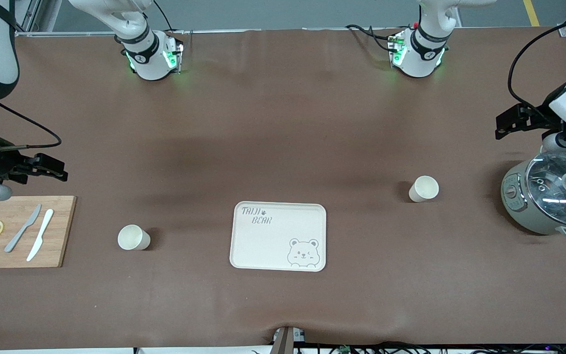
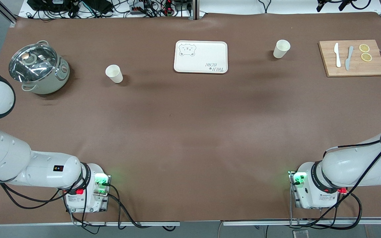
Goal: Place white IKEA cup upright on tray with both arms
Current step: 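Move the left gripper toward the white paper cup beside the pot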
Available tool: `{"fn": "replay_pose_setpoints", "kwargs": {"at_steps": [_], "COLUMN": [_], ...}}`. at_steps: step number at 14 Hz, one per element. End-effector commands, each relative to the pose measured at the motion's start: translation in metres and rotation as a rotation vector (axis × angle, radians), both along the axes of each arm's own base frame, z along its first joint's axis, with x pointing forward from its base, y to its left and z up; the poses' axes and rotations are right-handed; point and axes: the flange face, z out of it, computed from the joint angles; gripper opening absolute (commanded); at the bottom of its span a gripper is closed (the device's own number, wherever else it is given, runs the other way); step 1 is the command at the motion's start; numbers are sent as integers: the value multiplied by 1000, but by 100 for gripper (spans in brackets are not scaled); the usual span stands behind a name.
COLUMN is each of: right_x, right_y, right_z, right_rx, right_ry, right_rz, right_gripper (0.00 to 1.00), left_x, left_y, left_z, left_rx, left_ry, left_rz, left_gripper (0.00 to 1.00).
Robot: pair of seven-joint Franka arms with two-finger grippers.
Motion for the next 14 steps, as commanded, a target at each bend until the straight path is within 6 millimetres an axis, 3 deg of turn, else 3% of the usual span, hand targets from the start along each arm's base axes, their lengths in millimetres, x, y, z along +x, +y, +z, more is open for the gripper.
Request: {"fn": "replay_pose_setpoints", "kwargs": {"at_steps": [1,4,6,8,10,14], "right_x": [-6,-12,-19,-26,-35,-43], "right_y": [0,0,0,-1,0,2], "right_z": [15,22,52,64,82,93], "right_rx": [-4,-3,-5,-7,-5,-6], "right_ry": [3,31,5,-4,-33,-40], "right_rz": [-16,-13,-13,-13,-10,-8], "right_gripper": [100,100,100,100,100,100], "left_x": [-1,-3,-3,-3,-2,-9], "left_y": [-3,-1,-7,-9,-6,14], "left_z": [3,8,5,1,-11,-43], "left_rx": [17,8,5,3,12,1], "left_ry": [4,-1,4,12,13,30], "left_rz": [-6,-23,-49,-38,-53,-116], "left_gripper": [100,100,100,100,100,100]}}
